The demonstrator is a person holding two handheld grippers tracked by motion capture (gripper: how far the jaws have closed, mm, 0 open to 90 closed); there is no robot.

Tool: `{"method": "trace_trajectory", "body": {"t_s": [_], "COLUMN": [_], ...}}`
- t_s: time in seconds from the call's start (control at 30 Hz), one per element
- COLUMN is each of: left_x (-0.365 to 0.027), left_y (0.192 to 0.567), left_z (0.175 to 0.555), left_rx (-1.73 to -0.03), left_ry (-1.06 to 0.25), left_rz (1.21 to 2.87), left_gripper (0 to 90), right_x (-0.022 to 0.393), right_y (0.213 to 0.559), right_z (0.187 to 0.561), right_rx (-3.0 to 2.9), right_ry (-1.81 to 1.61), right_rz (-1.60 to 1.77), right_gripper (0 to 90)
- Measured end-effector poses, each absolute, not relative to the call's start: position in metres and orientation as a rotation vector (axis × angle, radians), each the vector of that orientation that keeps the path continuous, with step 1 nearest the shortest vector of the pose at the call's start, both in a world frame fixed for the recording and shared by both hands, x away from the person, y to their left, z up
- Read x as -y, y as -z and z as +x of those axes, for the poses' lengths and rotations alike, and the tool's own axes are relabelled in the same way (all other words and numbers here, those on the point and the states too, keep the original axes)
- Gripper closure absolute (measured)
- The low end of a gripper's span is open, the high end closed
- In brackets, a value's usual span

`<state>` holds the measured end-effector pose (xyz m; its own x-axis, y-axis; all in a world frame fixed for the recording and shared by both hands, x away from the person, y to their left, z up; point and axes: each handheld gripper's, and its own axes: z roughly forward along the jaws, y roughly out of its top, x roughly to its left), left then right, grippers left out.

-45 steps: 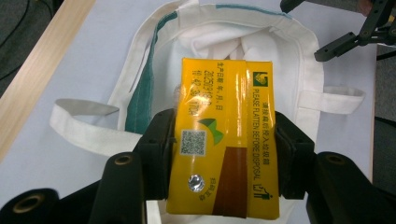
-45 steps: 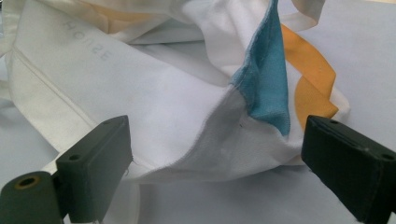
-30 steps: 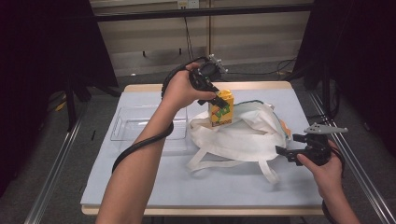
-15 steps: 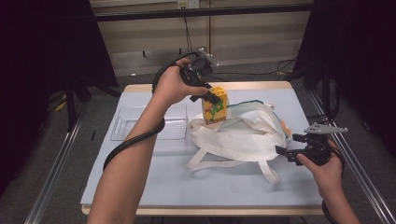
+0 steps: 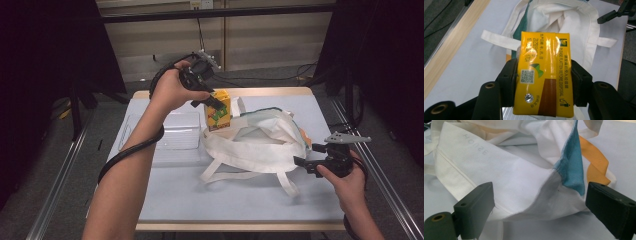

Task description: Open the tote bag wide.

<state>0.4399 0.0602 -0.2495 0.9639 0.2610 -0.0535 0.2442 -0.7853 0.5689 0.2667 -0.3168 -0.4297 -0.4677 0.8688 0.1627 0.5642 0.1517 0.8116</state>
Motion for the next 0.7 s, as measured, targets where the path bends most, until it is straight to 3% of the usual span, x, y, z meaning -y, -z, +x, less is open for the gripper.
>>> {"method": "trace_trajectory", "body": {"t_s": [0.7], "left_x": [-0.091], "left_y": [0.255], "left_z": [0.441], "left_rx": [-0.373], "left_ry": [-0.062], "left_rz": [2.548], "left_gripper": [49.0], "right_x": [0.315], "right_y": [0.428], "right_z": [0.266], "right_rx": [-2.09], "right_ry": [-1.239], "right_rz": [1.373], "right_gripper": [8.1]}}
